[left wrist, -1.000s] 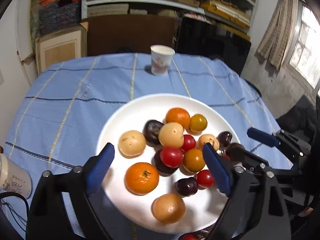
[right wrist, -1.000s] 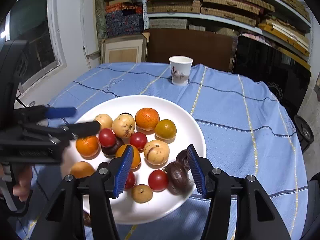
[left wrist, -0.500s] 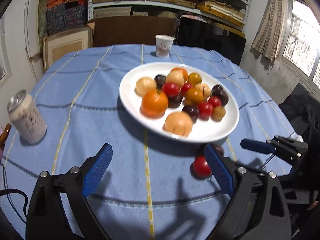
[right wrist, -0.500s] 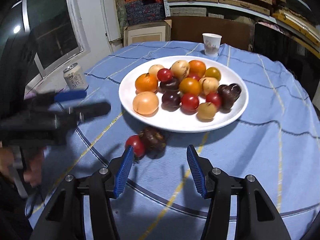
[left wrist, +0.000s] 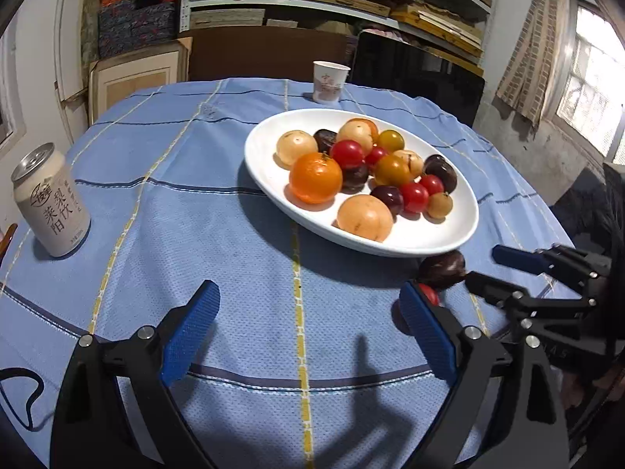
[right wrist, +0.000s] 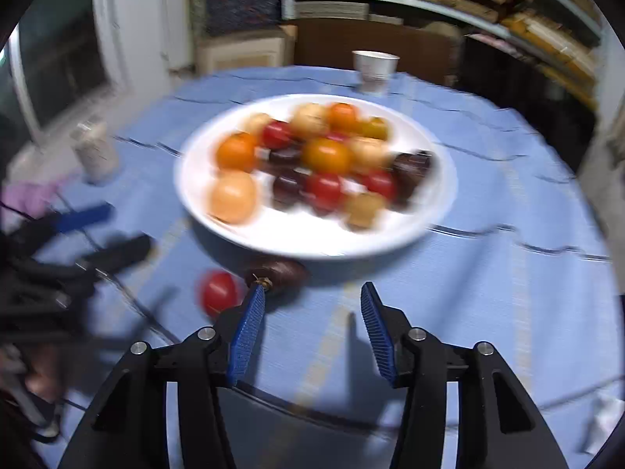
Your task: Organize fruits
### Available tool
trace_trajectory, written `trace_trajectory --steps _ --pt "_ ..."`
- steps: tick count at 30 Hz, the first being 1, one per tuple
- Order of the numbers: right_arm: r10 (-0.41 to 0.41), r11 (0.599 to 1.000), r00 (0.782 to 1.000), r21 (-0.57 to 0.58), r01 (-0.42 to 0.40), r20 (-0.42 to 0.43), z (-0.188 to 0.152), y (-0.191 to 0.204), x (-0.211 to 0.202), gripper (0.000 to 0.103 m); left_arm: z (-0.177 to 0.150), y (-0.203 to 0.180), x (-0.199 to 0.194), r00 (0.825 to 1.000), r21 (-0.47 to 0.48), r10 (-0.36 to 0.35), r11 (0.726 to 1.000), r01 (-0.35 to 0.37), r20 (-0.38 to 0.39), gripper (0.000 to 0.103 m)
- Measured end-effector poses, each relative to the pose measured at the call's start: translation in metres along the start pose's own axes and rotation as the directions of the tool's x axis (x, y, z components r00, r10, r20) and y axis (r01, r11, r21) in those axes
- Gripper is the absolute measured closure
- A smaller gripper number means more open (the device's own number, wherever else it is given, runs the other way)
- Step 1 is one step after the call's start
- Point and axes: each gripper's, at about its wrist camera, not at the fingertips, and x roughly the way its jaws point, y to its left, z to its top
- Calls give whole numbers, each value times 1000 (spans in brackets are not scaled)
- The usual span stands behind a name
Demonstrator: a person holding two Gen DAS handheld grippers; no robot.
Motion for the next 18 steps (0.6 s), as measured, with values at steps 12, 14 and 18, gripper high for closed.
trace_trajectory --steps 12,14,18 --pt "86 996 996 -16 -85 38 -14 -9 -14 51 -7 -20 2 1000 87 6 996 -6 -1 12" --pt "90 996 996 -30 -89 19 -10 0 -4 52 -8 -20 3 1000 91 13 996 -13 -3 12" --pt "55 997 998 -55 -55 -18 -5 10 17 52 -9 -22 5 1000 104 14 994 -14 -2 12"
